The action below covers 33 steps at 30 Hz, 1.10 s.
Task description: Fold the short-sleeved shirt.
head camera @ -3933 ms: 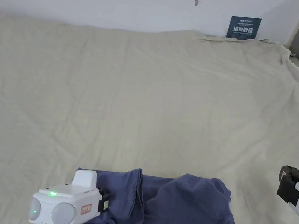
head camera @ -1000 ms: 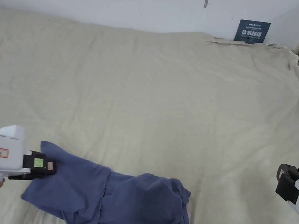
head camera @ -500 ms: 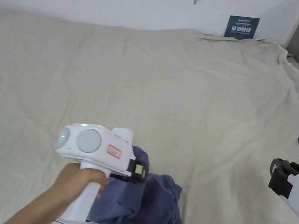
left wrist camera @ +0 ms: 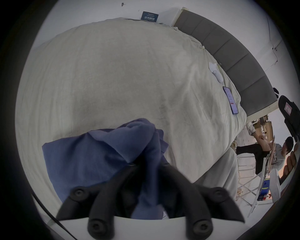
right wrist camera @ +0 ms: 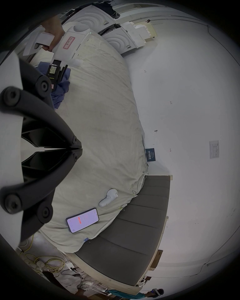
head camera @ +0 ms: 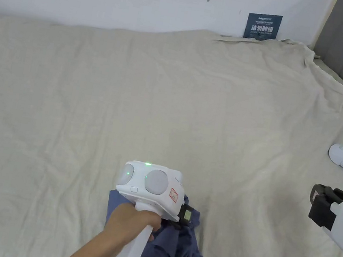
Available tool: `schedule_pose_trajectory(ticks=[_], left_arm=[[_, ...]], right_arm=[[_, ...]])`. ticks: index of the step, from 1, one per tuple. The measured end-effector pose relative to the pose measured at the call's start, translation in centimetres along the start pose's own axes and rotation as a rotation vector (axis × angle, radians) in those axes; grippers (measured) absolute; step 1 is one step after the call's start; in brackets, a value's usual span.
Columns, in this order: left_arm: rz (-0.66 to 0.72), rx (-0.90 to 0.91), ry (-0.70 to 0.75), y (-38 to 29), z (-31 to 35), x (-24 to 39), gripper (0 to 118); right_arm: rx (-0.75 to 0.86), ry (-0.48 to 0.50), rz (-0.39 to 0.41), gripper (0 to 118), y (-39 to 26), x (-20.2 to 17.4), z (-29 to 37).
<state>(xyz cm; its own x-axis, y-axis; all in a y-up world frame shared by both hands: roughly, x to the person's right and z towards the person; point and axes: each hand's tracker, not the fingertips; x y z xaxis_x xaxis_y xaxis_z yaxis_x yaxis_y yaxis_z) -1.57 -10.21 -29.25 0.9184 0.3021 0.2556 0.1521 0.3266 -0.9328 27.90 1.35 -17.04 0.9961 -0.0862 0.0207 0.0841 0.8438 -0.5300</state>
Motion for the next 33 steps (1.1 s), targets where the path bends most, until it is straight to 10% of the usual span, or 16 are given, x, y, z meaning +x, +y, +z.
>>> schedule_pose_trajectory(ticks=[3, 5, 15, 17, 20, 22, 33], left_arm=[[0.001, 0.017, -0.045, -0.2, 1.4, 0.4, 80], [-0.013, 0.076, -0.046, -0.5, 2.5, 0.4, 117], [0.028, 0.379, 0.069, -3.2, 7.7, -3.4, 118], [0.028, 0.441, 0.122, -4.2, 7.5, -3.9, 97], [-0.053, 0.497, 0.192, -5.6, 6.0, -4.0, 26], [-0.061, 0.497, 0.194, -6.5, 4.6, -3.8, 6], [-0.160, 0.430, 0.222, -8.8, -3.0, 1.0, 0]], right_arm=[[-0.001, 0.000, 0.002, 0, 0.1, 0.0, 0.0], [0.002, 0.003, 0.003, 0, 0.1, -0.1, 0.1], [0.021, 0.015, 0.010, 0, 0.6, -0.6, 0.6], [0.022, 0.017, 0.012, 0, 0.6, -0.7, 0.6], [0.023, 0.020, 0.008, 0, 0.6, -0.9, 0.6], [0.022, 0.020, 0.006, 0, 0.6, -0.9, 0.6], [0.003, 0.003, -0.015, 0, -0.3, 0.4, 0.6]])
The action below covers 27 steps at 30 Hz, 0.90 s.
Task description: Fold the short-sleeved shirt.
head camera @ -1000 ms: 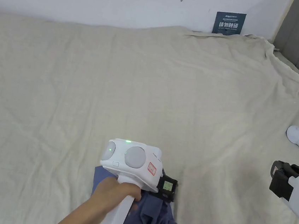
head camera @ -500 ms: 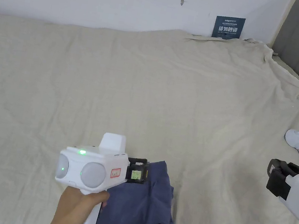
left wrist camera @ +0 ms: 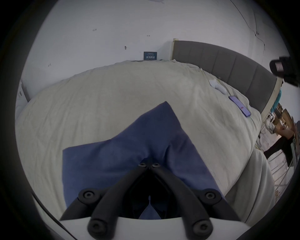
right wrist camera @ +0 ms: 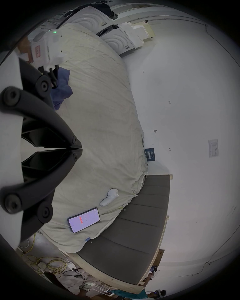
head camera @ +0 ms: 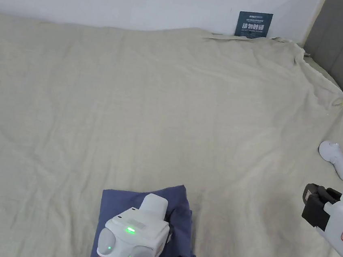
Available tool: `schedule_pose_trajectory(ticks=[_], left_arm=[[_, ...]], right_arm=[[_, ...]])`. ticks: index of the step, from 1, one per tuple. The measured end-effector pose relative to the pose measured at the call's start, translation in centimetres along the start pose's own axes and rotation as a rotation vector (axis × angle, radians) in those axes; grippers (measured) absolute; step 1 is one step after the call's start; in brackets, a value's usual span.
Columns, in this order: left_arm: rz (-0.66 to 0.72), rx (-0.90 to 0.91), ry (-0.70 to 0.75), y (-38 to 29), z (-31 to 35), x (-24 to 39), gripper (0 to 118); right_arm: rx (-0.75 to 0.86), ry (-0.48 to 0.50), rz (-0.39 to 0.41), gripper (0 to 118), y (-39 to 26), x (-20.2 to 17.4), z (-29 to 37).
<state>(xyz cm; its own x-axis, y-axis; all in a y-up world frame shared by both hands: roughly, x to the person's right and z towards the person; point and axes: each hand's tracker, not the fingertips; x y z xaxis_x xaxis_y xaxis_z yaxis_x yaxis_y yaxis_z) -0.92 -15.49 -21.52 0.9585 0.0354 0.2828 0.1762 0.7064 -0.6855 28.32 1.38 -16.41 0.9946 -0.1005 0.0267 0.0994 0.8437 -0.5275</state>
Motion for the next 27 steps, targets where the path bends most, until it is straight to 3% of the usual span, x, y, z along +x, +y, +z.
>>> schedule_pose_trajectory(ticks=[11, 18, 27], left_arm=[[-0.037, 0.020, -0.038, 0.6, -1.3, 3.8, 0], [-0.082, 0.034, -0.135, 0.5, -0.8, 5.9, 0], [-0.012, 0.276, -0.123, 6.0, 6.3, 1.8, 0]], right_arm=[[-0.010, -0.028, -0.019, 0, -0.3, 1.3, 0.0], [-0.004, -0.032, -0.019, 0, -0.2, 1.2, 0.4], [0.057, 0.000, -0.009, 0, 0.8, -0.7, 1.6]])
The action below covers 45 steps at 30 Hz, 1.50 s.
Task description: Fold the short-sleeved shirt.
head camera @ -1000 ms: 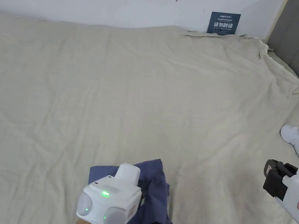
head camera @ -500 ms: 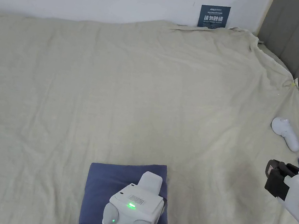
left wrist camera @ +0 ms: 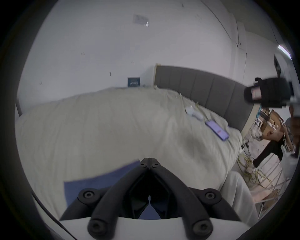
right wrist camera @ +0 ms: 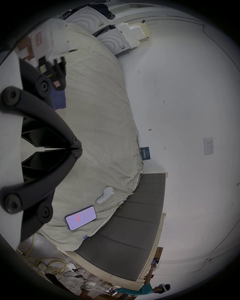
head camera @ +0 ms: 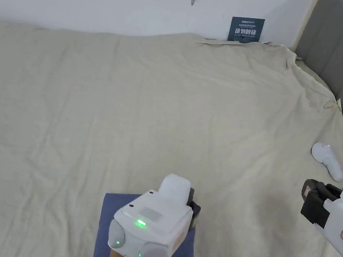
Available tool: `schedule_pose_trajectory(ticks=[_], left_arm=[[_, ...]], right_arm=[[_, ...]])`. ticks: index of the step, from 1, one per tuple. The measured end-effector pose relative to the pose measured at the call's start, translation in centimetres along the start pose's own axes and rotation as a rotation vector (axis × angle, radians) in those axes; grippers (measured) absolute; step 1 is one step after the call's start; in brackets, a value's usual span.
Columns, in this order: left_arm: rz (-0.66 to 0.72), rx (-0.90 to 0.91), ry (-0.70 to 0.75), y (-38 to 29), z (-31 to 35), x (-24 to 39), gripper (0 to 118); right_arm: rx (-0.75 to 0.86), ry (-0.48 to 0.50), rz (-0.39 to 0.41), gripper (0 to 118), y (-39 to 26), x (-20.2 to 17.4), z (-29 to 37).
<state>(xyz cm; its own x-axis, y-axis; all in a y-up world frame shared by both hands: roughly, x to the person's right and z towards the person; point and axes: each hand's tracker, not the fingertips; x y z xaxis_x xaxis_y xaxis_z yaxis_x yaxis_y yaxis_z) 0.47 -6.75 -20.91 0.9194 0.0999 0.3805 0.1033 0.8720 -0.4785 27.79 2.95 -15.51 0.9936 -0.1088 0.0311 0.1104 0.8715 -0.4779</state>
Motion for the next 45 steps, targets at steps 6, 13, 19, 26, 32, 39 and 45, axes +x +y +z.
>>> schedule_pose_trajectory(ticks=[6, 13, 19, 26, 32, 39, 45], left_arm=[[0.000, 0.161, 0.090, 4.4, 3.9, -3.7, 0], [-0.012, 0.300, 0.255, 6.2, 7.9, -8.0, 0], [0.001, 0.381, 0.374, 6.0, 10.8, -11.6, 0], [0.036, 0.428, 0.474, 4.3, 13.5, -15.2, 0], [0.064, 0.443, 0.533, 2.6, 15.3, -17.0, 0], [0.069, 0.414, 0.544, 1.8, 15.2, -17.6, 0], [0.076, 0.370, 0.528, 1.0, 14.4, -17.9, 0]], right_arm=[[0.063, 0.032, 0.031, 0, 1.3, -2.4, 0.6], [0.164, 0.032, 0.081, 0, 2.1, -5.8, 1.0], [0.294, -0.004, 0.164, 0, 2.1, -8.8, 1.2], [0.432, -0.029, 0.231, 0, 1.0, -11.4, 0.8], [0.473, -0.018, 0.230, 0, 0.5, -12.4, 0.8], [0.448, 0.010, 0.219, 0, 0.0, -12.4, -0.5], [0.307, 0.071, 0.186, 0, -2.9, -14.3, -3.7]])
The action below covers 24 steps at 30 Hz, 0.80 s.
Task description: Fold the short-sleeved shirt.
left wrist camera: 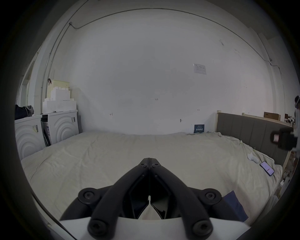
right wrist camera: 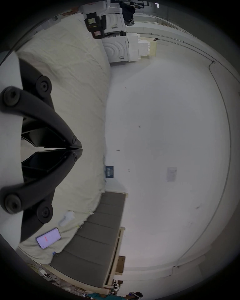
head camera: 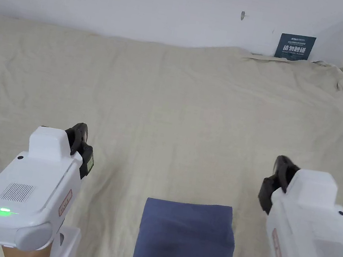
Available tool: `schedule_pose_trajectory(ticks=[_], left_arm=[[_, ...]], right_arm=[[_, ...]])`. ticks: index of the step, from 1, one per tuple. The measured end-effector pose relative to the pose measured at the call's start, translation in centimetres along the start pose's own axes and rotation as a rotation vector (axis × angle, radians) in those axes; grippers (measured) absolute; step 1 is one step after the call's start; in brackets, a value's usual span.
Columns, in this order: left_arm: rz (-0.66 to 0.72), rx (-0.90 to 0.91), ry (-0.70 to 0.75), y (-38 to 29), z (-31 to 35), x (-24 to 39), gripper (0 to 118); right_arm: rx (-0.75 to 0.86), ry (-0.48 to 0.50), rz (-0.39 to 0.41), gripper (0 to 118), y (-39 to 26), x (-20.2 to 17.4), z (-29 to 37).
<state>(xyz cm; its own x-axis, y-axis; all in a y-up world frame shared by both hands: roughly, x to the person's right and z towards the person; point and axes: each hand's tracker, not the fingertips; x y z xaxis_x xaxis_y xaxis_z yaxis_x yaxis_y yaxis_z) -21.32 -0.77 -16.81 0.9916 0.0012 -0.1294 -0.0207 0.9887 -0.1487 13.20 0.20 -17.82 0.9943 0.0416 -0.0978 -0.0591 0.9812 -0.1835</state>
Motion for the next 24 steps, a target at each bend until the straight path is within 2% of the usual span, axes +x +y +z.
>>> schedule_pose_trajectory(ticks=[12, 19, 24], left_arm=[[0.017, -0.125, -0.068, -2.9, -0.9, 0.2, 0], [0.119, -0.294, -0.151, -6.0, -1.6, 0.3, 0], [0.198, -0.443, -0.204, -8.0, -2.9, 0.6, 0]], right_arm=[[-0.314, 0.065, 0.021, 0, -11.7, -4.6, -4.5], [-0.403, 0.055, 0.038, 0, -16.1, -5.7, -5.8], [-0.390, 0.026, 0.035, 0, -17.7, -5.9, -5.8]])
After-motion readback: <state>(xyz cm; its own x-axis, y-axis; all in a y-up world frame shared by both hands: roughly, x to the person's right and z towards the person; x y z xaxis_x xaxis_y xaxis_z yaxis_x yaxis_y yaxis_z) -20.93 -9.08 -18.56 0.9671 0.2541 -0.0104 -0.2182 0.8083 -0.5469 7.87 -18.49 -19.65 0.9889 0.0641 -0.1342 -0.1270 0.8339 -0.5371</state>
